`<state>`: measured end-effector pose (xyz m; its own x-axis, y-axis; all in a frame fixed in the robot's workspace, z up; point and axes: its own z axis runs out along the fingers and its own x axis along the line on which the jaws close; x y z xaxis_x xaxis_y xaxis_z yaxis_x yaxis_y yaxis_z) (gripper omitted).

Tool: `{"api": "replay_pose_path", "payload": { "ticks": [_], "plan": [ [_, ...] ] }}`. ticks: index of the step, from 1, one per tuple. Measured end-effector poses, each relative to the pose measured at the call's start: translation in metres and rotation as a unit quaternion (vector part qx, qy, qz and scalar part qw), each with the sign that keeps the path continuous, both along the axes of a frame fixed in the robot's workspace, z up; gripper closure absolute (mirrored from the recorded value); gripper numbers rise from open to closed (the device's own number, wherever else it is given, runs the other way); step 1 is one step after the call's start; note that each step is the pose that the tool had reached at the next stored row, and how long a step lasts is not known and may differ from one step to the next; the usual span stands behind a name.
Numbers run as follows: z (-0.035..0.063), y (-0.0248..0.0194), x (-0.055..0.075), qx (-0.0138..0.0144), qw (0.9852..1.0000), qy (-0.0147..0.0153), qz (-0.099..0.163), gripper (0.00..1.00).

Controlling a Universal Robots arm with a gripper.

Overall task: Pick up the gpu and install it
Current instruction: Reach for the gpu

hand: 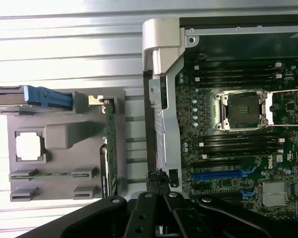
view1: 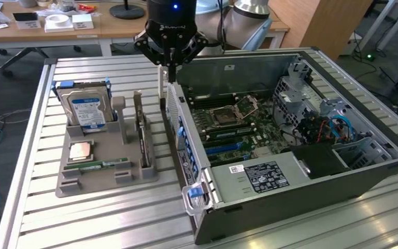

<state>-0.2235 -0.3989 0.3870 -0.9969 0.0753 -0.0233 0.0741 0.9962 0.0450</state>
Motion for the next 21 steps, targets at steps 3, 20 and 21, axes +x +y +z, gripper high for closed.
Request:
{"api": "replay_pose_path", "payload": {
  "ticks": [3, 20, 21],
  "plan": [
    [-0.0001, 0.0, -0.004, 0.0, 1.0, 0.0, 0.0, 0.89],
    [-0.0006, 0.0, -0.027, 0.0, 1.0, 0.0, 0.0, 0.89],
    [-0.0006, 0.0, -0.029, 0.0, 1.0, 0.0, 0.0, 0.89]
  ]
}}
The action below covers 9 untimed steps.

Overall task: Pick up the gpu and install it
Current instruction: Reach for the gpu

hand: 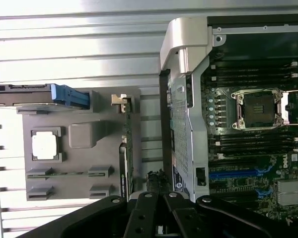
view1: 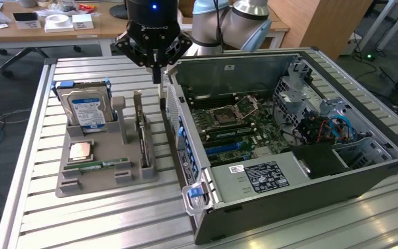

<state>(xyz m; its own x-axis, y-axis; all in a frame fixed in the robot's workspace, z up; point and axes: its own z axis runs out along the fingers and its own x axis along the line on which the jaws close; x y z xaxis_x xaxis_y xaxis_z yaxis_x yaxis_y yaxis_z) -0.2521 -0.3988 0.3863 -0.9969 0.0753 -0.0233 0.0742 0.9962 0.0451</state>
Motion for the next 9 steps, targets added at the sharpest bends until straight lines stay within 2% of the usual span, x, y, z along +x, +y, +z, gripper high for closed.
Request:
{"api": "replay_pose_path", "payload": {
  "ticks": [9],
  "plan": [
    [0.0, 0.0, -0.0028, 0.0, 1.0, 0.0, 0.0, 0.89]
  ]
}}
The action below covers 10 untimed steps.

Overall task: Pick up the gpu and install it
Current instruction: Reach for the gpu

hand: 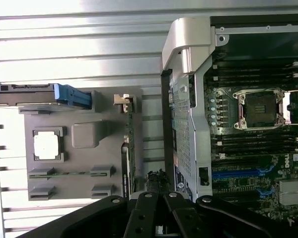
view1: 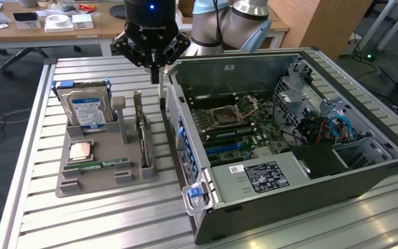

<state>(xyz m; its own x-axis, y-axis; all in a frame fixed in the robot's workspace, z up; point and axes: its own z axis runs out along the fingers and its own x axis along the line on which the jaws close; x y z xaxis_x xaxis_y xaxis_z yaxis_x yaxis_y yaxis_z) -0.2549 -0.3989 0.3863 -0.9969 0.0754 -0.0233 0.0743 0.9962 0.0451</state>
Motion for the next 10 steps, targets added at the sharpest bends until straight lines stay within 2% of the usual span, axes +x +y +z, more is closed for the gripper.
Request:
{"api": "replay_pose_path", "payload": {
  "ticks": [10],
  "plan": [
    [0.0, 0.0, -0.0084, 0.0, 1.0, 0.0, 0.0, 0.89]
  ]
}}
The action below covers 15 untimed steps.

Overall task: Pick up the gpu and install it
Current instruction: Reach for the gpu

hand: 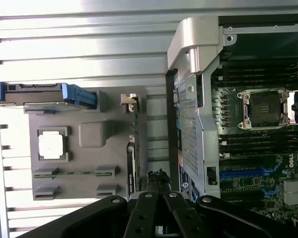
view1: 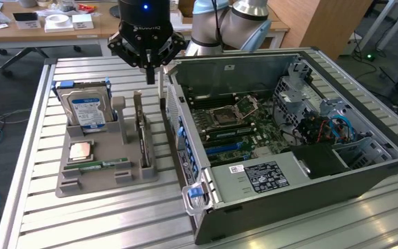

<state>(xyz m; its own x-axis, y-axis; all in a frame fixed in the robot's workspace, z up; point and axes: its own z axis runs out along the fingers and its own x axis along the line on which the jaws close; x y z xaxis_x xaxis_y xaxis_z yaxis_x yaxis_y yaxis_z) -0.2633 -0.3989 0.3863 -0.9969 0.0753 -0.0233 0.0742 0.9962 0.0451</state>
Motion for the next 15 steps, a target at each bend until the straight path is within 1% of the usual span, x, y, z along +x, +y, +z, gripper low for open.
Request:
{"api": "replay_pose_path", "payload": {
  "ticks": [15],
  "plan": [
    [0.0, 0.0, -0.011, 0.0, 1.0, 0.0, 0.0, 0.89]
  ]
}}
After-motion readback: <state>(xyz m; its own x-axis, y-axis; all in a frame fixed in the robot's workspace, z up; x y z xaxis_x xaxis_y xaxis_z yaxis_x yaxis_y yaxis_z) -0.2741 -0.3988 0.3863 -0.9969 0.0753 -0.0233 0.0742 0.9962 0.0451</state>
